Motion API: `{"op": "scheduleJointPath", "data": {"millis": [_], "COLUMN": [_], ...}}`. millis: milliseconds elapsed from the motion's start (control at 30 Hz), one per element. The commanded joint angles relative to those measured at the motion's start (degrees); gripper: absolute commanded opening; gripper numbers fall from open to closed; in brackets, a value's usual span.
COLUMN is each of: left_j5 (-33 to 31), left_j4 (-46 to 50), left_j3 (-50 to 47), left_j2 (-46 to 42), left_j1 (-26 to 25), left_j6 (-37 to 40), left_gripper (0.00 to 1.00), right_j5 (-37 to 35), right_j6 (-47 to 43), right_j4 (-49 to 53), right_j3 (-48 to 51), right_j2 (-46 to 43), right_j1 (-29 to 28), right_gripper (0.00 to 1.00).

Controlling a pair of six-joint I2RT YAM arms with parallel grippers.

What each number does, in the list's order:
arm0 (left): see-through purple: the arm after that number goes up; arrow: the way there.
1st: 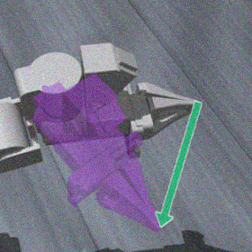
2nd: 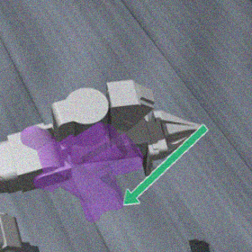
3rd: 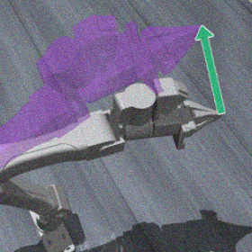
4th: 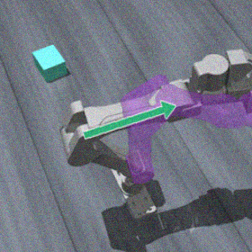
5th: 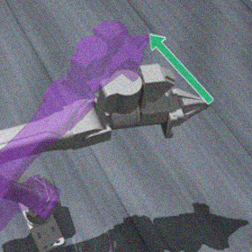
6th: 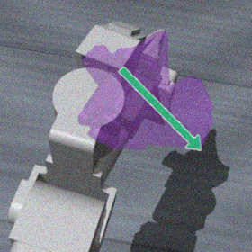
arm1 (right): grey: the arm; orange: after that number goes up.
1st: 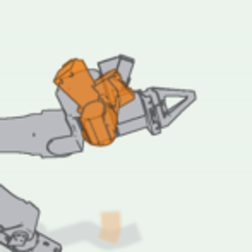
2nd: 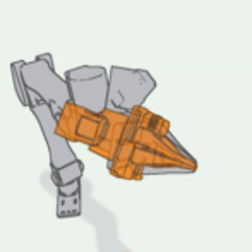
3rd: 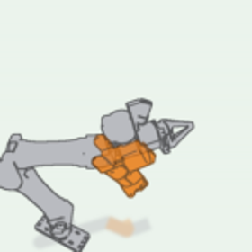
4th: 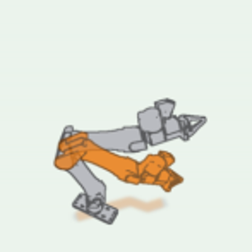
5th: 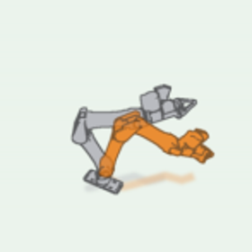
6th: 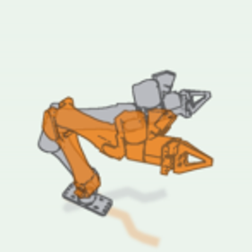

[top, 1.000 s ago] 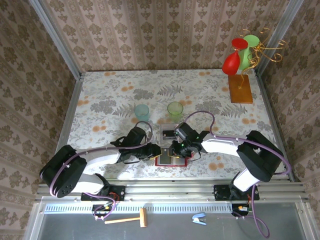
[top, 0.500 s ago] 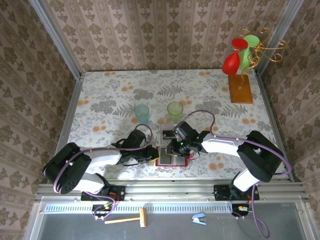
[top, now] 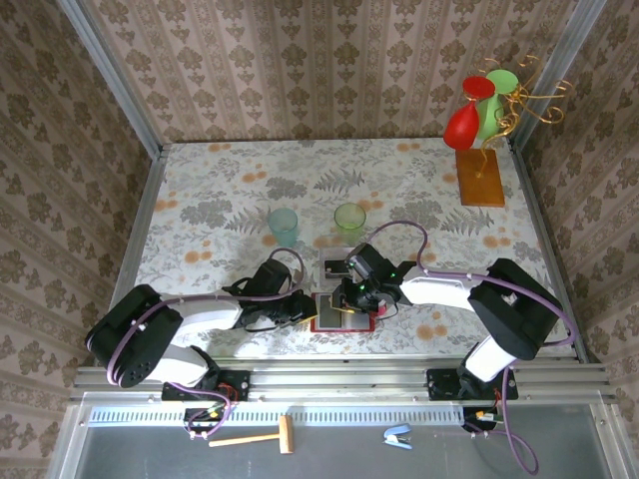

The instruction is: Take the credit cards out of the card holder

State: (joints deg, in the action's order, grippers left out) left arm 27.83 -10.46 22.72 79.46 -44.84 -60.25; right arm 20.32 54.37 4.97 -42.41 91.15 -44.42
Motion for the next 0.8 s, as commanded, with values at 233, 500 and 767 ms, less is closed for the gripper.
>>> {"op": "scheduleJointPath", "data": {"millis": [233, 500, 767], "left_j5": [-0.1, -0.1, -0.2], "left_j4": [1.1, 1.2, 1.9], "left_j3": [-1.1, -1.6, -2.3], "left_j2": [-0.2, -0.2, -1.3], "left_j1": [0.4, 0.4, 1.1], "left_j6": [0.1, 0.1, 0.4], "left_gripper": [0.18, 0.18, 0.18], "right_j5": [-2.7, -4.1, -4.4], "right_j6": [-2.3, -4.4, -5.7], "right_j4": [5.6, 8.4, 9.9], "right_j3": [-0.7, -2.7, -3.8], "right_j2": [0.0, 0.4, 0.5], "right_j1": [-0.3, 0.1, 0.5], "right_gripper": [0.24, 0.24, 0.24]}}
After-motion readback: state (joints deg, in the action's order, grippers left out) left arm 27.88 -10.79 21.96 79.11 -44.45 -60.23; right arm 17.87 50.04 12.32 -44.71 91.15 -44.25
